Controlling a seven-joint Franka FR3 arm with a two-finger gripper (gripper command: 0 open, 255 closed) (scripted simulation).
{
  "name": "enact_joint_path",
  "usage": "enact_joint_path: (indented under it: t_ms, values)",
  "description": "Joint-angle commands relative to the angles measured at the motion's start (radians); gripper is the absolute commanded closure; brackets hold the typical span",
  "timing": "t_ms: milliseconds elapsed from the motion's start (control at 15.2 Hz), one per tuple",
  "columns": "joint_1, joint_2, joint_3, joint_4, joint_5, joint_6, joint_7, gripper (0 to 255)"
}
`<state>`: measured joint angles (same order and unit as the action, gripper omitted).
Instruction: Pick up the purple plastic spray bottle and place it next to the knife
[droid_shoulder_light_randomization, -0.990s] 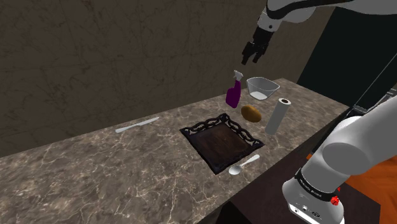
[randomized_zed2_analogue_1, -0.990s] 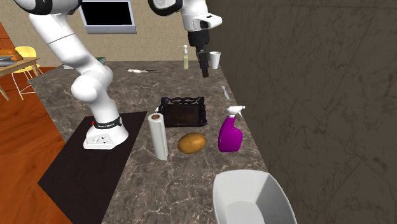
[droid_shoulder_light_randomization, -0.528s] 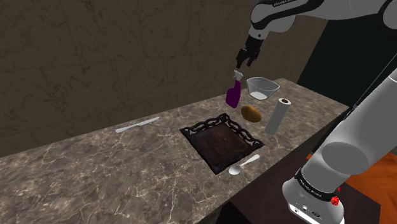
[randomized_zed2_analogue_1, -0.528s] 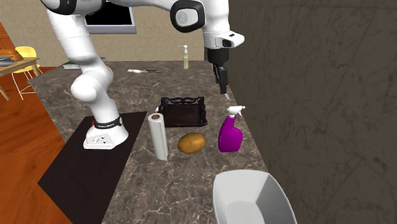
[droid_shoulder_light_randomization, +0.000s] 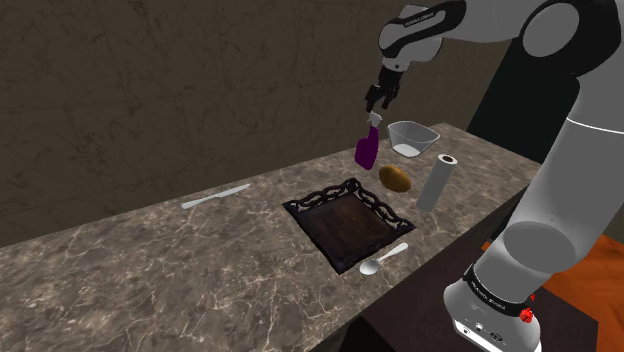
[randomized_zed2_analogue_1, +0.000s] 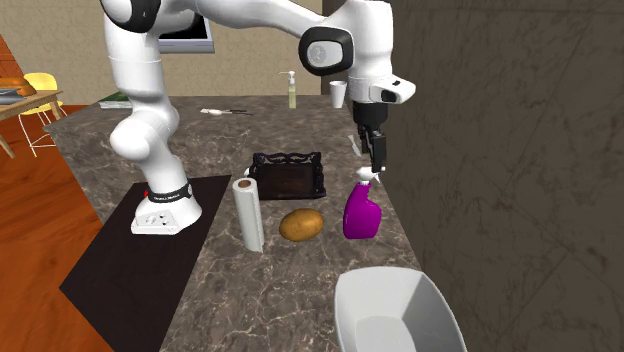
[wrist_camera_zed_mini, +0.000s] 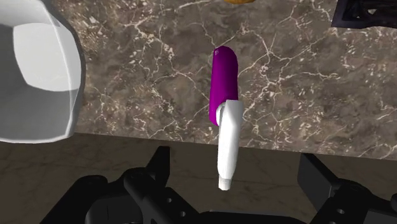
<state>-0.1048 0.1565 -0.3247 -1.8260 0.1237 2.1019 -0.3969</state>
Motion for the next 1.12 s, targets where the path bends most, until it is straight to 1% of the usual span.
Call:
enact_joint_path:
  t_ms: [0,264,792,858,1056]
  values:
    - [-0.002,0.018,0.001,-0.005,0.008,0.022,-0.006,0]
    - [-0.004,0.047,0.005,-0.03,0.022,0.074,-0.015,0]
    - [-0.004,0.047,0.005,-0.03,0.022,0.074,-0.015,0]
    - [-0.004,0.047,0.005,-0.03,0.022,0.074,-0.015,255]
    - [-0.004,0.047,0.005,-0.03,0.022,0.074,-0.015,255]
